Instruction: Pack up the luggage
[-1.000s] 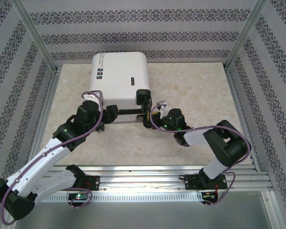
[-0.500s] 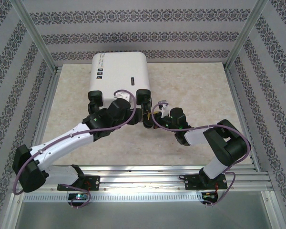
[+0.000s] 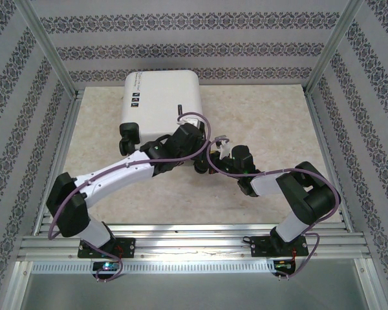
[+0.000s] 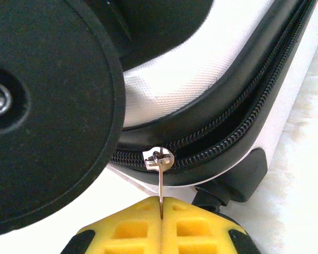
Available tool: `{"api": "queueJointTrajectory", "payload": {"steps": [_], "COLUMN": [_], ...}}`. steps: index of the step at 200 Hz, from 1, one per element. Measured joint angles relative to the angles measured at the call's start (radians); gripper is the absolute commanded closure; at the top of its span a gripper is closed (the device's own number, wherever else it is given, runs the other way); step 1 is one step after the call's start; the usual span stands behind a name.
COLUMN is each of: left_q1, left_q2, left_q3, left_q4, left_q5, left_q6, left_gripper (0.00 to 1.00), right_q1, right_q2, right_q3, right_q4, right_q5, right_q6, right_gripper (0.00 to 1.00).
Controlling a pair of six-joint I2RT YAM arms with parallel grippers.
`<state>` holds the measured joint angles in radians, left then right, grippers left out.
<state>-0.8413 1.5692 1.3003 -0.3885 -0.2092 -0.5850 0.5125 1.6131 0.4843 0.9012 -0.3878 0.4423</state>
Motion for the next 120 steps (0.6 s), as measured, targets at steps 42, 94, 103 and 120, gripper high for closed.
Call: {"api": "queueJointTrajectory", "payload": {"steps": [42, 94, 103, 120], "left_q1": [-0.004, -0.021, -0.024, -0.029], "left_q2": [0.061, 0.068, 0.068, 0.066], "left_q3": [0.042, 0.043, 0.04, 0.028], "left_q4": [-0.063, -0.064, -0.055, -0.039], "left_q5": [-0.063, -0.09, -0.092, -0.092], "left_q6": [-0.004, -0.011, -0.011, -0.011], "left_gripper": [0.37, 0.5, 0.52, 0.59], "right_q1": [0.0, 0.0, 0.0, 0.0], "right_q2": [0.0, -0.01, -0.014, -0.019], "right_q3": [-0.003, -0.011, -0.014, -0.017], "right_q4": [0.001, 0.0, -0.001, -0.003], "right_q5": [0.0, -0.003, -0.002, 0.005], "right_q6": [-0.001, -0.003, -0.003, -0.004], "right_gripper": [1.0, 1.0, 1.0, 1.0]}}
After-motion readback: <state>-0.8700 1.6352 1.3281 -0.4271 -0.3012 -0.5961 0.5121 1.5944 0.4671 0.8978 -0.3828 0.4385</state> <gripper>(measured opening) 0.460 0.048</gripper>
